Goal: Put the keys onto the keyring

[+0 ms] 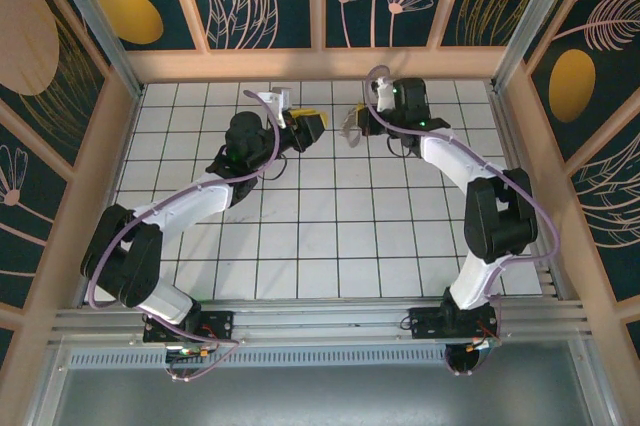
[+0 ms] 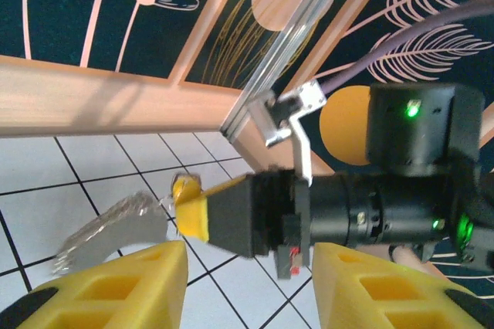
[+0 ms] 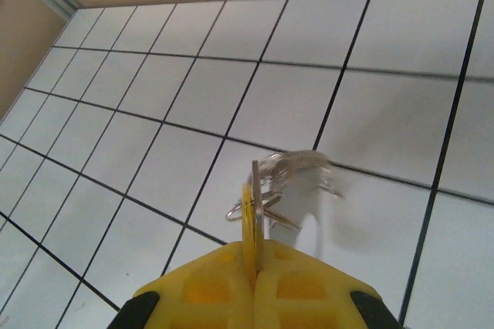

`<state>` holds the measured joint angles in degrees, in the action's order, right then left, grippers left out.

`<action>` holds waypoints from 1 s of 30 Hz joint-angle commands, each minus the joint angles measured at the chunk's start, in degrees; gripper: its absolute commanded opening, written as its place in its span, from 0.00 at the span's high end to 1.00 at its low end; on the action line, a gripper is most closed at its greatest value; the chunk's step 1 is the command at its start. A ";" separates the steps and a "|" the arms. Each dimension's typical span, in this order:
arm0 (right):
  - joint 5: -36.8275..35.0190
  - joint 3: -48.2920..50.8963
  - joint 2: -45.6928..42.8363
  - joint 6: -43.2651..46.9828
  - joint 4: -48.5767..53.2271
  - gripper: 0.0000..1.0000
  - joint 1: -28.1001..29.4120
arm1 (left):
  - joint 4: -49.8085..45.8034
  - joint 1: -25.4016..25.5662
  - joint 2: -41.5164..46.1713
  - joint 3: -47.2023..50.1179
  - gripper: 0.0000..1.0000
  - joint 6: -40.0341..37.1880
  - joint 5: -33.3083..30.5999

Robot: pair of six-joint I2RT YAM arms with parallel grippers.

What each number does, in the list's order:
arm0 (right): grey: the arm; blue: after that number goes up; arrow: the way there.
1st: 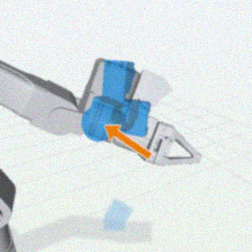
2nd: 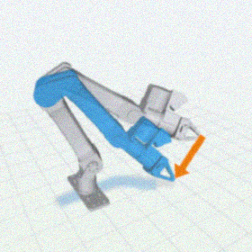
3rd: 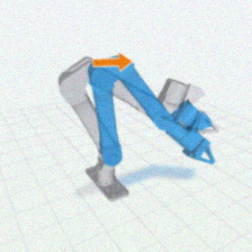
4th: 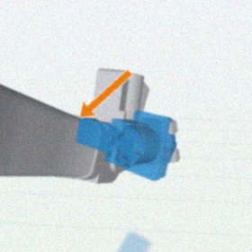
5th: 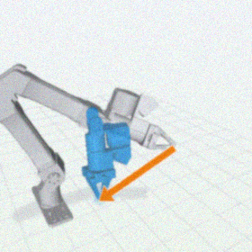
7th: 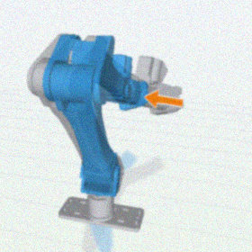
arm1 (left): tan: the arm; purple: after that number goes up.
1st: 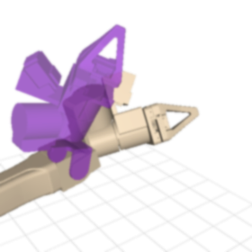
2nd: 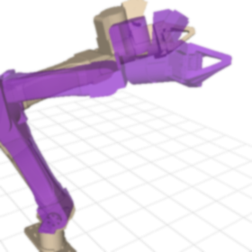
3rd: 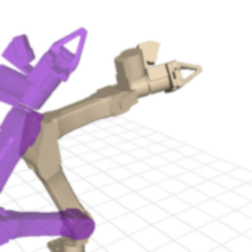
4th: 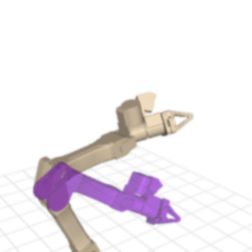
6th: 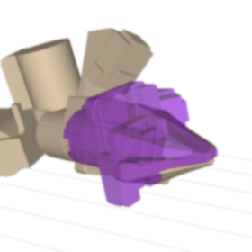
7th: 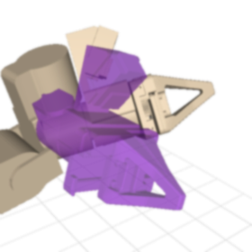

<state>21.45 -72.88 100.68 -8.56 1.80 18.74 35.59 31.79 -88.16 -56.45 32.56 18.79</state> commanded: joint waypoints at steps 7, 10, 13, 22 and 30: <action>0.93 18.92 -2.64 -10.66 -12.80 1.00 3.35 | -1.66 -0.27 2.55 0.37 0.51 -0.72 -0.51; 0.15 23.51 -4.29 -12.28 -14.46 1.00 5.41 | -2.11 -0.25 2.80 0.39 0.51 -0.56 -0.17; -0.51 27.36 -5.24 -13.40 -15.84 1.00 7.73 | -2.45 -0.26 2.97 0.38 0.51 -0.36 0.26; -1.10 34.27 -6.29 -16.66 -18.79 1.00 14.48 | -3.51 -0.24 3.61 0.37 0.50 -0.39 1.05; 1.11 41.12 -20.57 -17.29 -17.08 0.26 17.43 | -4.76 -0.26 5.71 2.73 0.31 -0.55 1.09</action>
<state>22.37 -33.12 88.01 -25.39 -14.66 36.58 31.51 31.79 -84.88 -55.13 32.51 19.49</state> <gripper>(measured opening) 0.684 0.672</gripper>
